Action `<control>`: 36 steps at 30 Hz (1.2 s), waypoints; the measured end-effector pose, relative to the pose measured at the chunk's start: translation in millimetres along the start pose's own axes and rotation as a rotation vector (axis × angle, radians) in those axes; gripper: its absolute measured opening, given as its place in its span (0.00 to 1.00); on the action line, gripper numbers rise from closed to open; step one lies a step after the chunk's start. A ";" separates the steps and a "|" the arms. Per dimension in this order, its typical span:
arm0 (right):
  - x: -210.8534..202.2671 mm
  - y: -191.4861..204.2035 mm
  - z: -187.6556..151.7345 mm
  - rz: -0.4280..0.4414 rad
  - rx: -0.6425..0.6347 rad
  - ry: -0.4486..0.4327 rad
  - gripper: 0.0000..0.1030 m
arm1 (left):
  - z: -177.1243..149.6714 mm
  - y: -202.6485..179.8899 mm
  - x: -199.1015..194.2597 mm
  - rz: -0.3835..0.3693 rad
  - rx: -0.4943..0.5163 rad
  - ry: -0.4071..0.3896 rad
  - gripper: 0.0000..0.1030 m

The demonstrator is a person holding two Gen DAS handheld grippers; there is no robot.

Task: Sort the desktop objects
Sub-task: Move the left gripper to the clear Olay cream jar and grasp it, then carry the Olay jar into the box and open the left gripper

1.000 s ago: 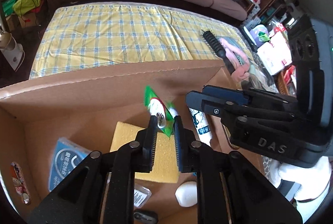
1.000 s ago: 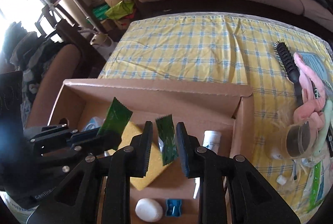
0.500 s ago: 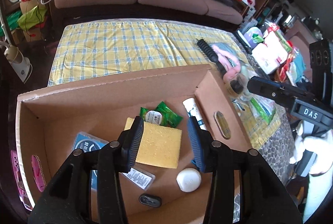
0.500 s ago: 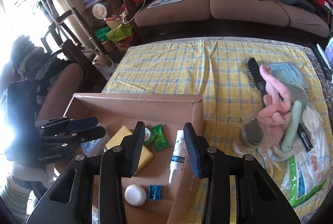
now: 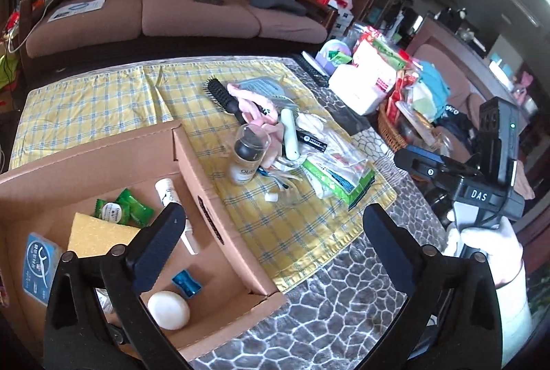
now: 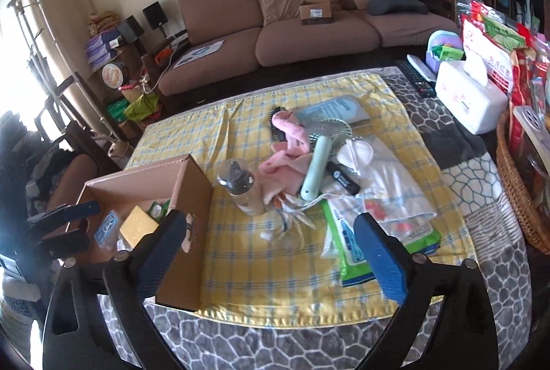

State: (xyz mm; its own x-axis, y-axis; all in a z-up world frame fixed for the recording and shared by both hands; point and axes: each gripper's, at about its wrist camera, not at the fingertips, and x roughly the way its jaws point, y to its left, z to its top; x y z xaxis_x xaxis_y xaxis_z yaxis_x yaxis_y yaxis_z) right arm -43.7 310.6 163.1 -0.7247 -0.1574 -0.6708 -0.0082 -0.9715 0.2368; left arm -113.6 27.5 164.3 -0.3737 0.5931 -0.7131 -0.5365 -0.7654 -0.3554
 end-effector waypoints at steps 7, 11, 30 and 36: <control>3.5 -42.5 -25.3 0.030 0.116 -0.036 0.98 | 23.2 -29.0 56.6 0.203 0.155 0.024 1.00; 13.4 -58.5 -36.7 0.055 0.152 -0.052 0.98 | 39.0 -35.0 104.0 0.266 0.229 0.085 1.00; 40.9 -51.3 -45.6 0.155 0.084 -0.016 0.96 | 45.7 -7.1 170.9 0.235 0.135 0.215 0.42; 46.6 16.5 -53.3 0.190 -0.152 -0.039 0.94 | 43.2 -23.5 112.0 0.108 0.106 0.175 0.42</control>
State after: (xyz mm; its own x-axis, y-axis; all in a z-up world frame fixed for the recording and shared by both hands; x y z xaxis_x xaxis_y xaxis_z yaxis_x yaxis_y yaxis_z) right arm -40.9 277.8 98.3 -0.7297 -0.3360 -0.5956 0.2328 -0.9410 0.2457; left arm -175.6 122.7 118.9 -0.3009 0.4500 -0.8408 -0.5810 -0.7857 -0.2126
